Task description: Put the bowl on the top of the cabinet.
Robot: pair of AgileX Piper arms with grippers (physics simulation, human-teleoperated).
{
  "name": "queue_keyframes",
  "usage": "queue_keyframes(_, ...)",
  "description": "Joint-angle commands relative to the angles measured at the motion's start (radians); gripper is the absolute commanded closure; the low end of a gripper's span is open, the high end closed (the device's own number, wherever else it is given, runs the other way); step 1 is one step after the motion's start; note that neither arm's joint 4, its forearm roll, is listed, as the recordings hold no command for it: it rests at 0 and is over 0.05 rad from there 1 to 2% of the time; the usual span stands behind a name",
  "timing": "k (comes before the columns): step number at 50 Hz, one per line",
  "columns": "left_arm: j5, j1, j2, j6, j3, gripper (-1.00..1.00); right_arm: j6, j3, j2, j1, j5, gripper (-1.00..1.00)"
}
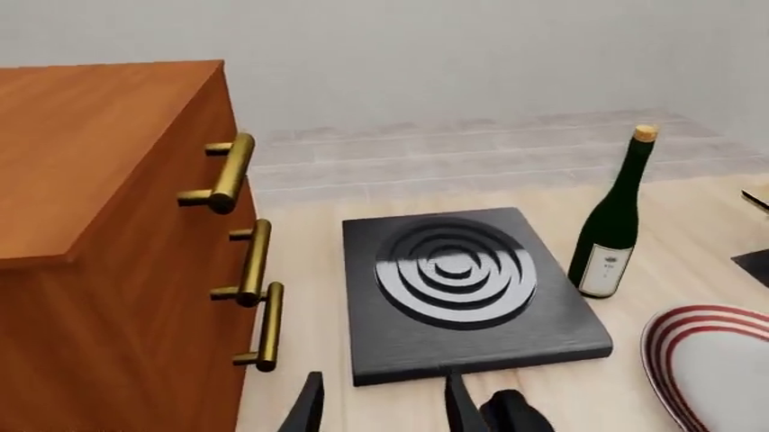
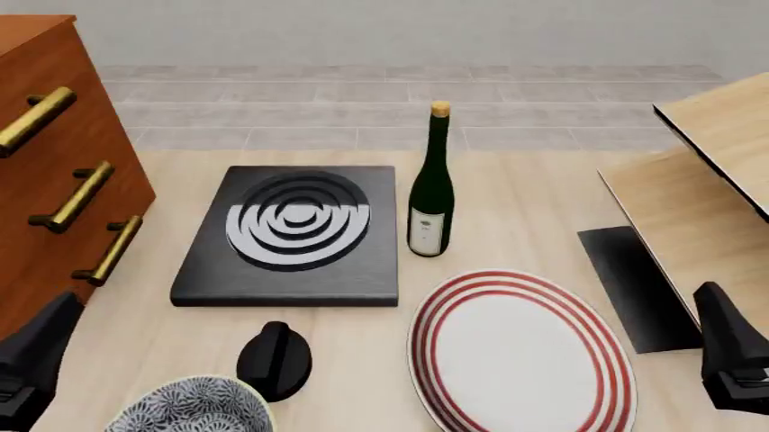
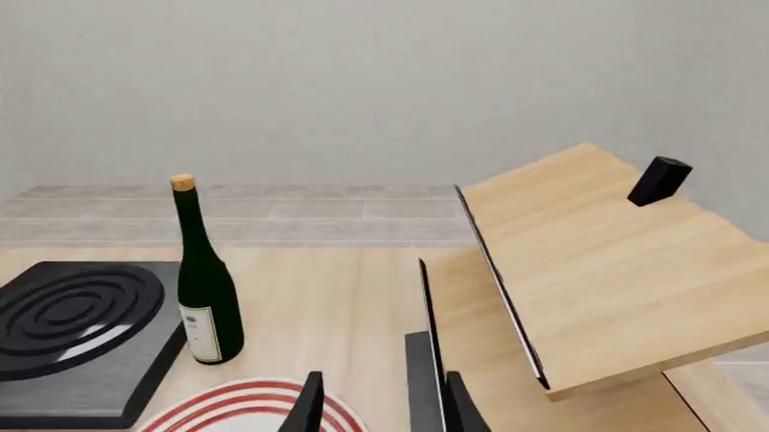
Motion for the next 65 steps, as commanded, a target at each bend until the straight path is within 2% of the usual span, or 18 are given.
queue_keyframes(1, 0.197, -0.028, -0.003, 0.027, -0.112, -1.00, 0.000, 0.000, 0.000, 0.000, 0.000, -1.00)
queue_keyframes(9, 0.309, -0.018, -0.003, 0.041, -0.159, -1.00, 0.000, 0.000, 0.000, 0.000, 0.000, -1.00)
queue_keyframes(12, 0.317, -0.006, -0.003, 0.039, -0.168, -1.00, 0.000, 0.000, 0.000, 0.000, 0.000, -1.00)
queue_keyframes(23, 0.480, -0.048, -0.003, 0.035, -0.244, -1.00, 0.000, 0.000, 0.000, 0.000, 0.000, -1.00)
queue_keyframes(27, 0.491, -0.024, -0.003, 0.034, -0.243, -1.00, 0.000, 0.000, 0.000, 0.000, 0.000, -1.00)
queue_keyframes(29, 0.537, -0.046, -0.002, -0.003, -0.248, -1.00, 0.000, 0.000, 0.000, 0.000, 0.000, -1.00)
queue_keyframes(31, 0.548, -0.055, -0.002, -0.001, -0.260, -1.00, 0.000, 0.000, 0.000, 0.000, 0.000, -1.00)
queue_keyframes(33, 0.570, -0.062, 0.002, -0.031, -0.246, -1.00, 0.000, 0.000, 0.000, 0.000, 0.000, -1.00)
queue_keyframes(43, 0.645, -0.086, 0.010, -0.031, -0.275, -1.00, 0.000, 0.000, 0.000, 0.000, 0.000, -1.00)
queue_keyframes(45, 0.665, -0.087, 0.028, -0.070, -0.254, -1.00, 0.000, 0.000, 0.000, 0.000, 0.000, -1.00)
queue_keyframes(46, 0.678, -0.089, 0.013, -0.053, -0.269, -1.00, 0.000, 0.000, 0.000, 0.000, 0.000, -1.00)
queue_keyframes(48, 0.699, -0.111, 0.027, -0.081, -0.285, -1.00, 0.000, 0.000, 0.000, 0.000, 0.000, -1.00)
queue_keyframes(55, 0.739, -0.132, 0.017, -0.061, -0.290, -1.00, 0.000, 0.000, 0.000, 0.000, 0.000, -1.00)
queue_keyframes(56, 0.744, -0.128, 0.013, -0.039, -0.293, -1.00, 0.000, 0.000, 0.000, 0.000, 0.000, -1.00)
queue_keyframes(58, 0.741, -0.109, 0.022, -0.055, -0.264, -1.00, 0.000, 0.000, 0.000, 0.000, 0.000, -1.00)
queue_keyframes(65, 0.756, -0.117, 0.016, -0.065, -0.257, -1.00, 0.000, 0.000, 0.000, 0.000, 0.000, -1.00)
